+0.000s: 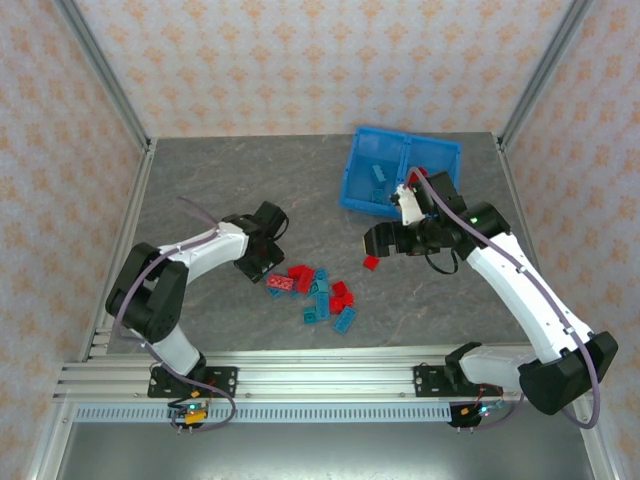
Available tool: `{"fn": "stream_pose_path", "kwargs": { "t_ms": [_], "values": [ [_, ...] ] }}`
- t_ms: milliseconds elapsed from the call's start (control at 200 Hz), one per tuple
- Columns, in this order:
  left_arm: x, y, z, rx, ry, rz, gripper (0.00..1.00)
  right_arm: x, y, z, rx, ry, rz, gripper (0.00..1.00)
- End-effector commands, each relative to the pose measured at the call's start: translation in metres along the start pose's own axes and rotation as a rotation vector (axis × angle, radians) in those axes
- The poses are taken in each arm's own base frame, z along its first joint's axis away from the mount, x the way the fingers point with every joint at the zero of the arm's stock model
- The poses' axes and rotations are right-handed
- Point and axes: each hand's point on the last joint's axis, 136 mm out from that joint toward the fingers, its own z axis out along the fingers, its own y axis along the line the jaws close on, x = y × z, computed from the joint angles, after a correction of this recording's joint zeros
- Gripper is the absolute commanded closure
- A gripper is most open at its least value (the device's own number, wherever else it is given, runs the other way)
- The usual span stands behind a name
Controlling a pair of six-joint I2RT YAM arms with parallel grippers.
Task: Sort the legos into containers by color
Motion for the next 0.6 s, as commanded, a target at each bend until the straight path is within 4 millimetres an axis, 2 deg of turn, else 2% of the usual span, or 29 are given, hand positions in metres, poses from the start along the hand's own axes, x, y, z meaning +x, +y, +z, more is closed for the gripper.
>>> {"fn": "stream_pose_path", "kwargs": {
  "t_ms": [0, 210, 325, 440, 596],
  "values": [
    [-0.005, 0.0, -0.001, -0.02, -0.005, 0.015, 0.56, 0.005, -0.005, -0.002, 0.033, 0.005, 0.015, 0.09],
    [-0.006, 0.008, 0.001, -0.059, 0.002, 0.033, 0.72, 0.002, -0.002, -0.006, 0.029, 0.003, 0.003, 0.09],
    [-0.012, 0.001, -0.011, -0.043, -0.009, 0.062, 0.78, 0.001, 0.002, -0.008, 0.011, 0.005, -0.011, 0.09],
    [-0.028, -0.017, -0.045, -0.023, -0.055, 0.126, 0.8, 0.001, 0.016, -0.012, -0.061, 0.006, -0.045, 0.08],
    [-0.053, -0.078, -0.109, 0.162, -0.148, 0.183, 0.81, -0.004, 0.023, -0.016, -0.092, -0.011, -0.068, 0.08]
  ]
}}
